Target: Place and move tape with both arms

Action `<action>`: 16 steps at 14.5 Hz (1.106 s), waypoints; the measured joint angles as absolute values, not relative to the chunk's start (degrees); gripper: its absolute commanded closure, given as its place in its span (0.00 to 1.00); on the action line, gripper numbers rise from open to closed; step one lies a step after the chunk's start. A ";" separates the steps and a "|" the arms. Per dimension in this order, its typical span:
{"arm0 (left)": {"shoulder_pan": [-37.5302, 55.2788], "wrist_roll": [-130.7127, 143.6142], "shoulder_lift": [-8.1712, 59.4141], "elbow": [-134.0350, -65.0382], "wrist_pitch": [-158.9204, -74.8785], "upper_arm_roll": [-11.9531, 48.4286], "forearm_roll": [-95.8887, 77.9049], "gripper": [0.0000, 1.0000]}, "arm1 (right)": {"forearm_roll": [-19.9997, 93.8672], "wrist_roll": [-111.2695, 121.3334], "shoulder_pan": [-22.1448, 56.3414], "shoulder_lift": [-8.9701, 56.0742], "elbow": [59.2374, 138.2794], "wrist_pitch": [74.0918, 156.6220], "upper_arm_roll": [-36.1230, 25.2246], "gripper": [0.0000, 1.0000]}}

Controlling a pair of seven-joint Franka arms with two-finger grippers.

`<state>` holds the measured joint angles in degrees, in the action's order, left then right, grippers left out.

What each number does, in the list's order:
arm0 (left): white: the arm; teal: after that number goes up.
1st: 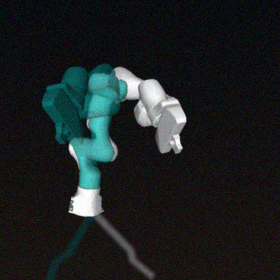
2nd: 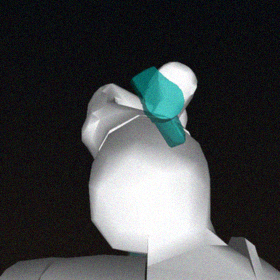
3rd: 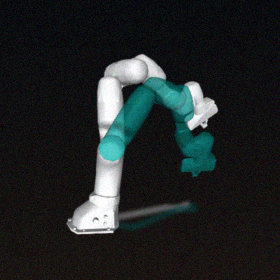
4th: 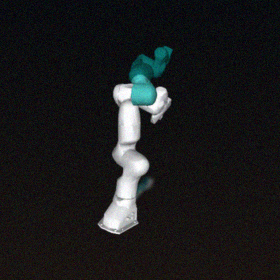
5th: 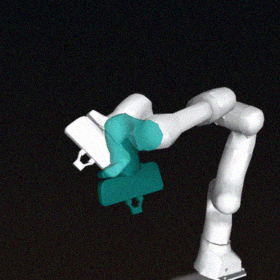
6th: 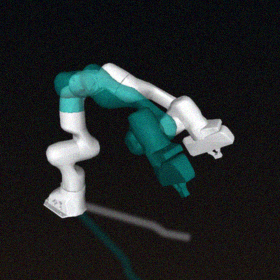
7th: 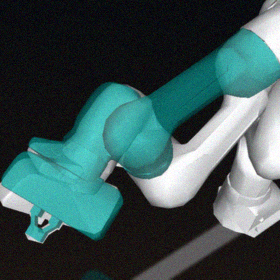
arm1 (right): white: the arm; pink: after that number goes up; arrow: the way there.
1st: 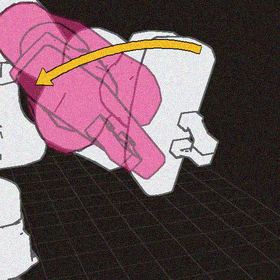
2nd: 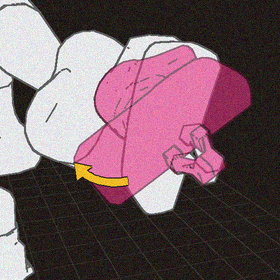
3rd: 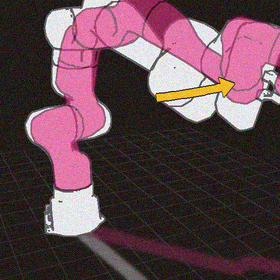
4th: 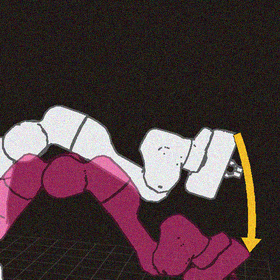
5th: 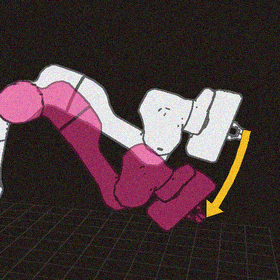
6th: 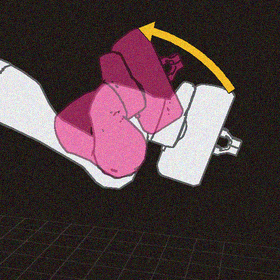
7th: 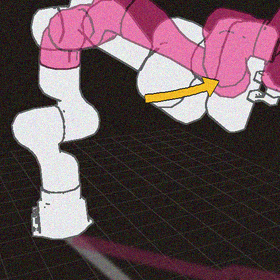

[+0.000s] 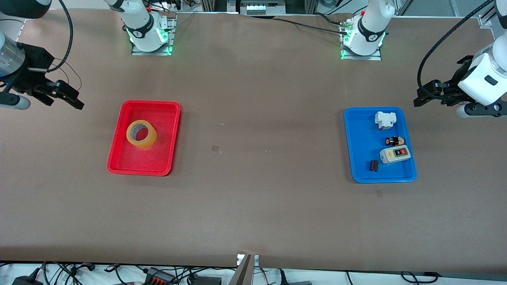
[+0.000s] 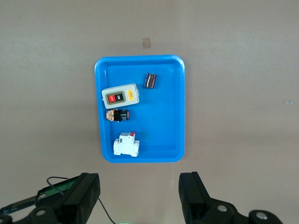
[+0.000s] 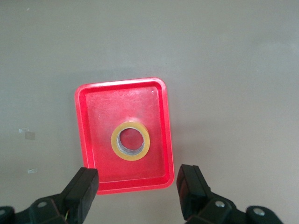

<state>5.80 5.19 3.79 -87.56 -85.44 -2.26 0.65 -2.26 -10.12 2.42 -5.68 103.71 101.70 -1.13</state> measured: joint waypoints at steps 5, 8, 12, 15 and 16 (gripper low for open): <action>5.79 3.26 3.48 -87.56 -84.94 -2.26 0.66 0.00 | -2.38 -10.12 2.41 -2.16 91.73 89.98 -1.02 0.01; 5.74 2.02 3.47 -87.56 -84.66 -2.26 0.66 0.00 | -2.38 -9.73 2.40 0.50 87.80 86.29 -1.04 0.01; 5.74 1.95 3.47 -87.56 -84.65 -2.26 0.66 0.00 | -2.39 -7.00 2.35 1.02 88.23 85.51 -1.09 0.01; 5.75 1.85 3.47 -87.56 -84.65 -2.26 0.66 0.00 | -2.39 -6.66 2.35 0.67 88.77 85.52 -1.09 0.01; 5.75 1.78 3.47 -87.56 -84.65 -2.25 0.66 0.00 | -2.39 -6.62 2.35 0.55 88.89 85.52 -1.09 0.01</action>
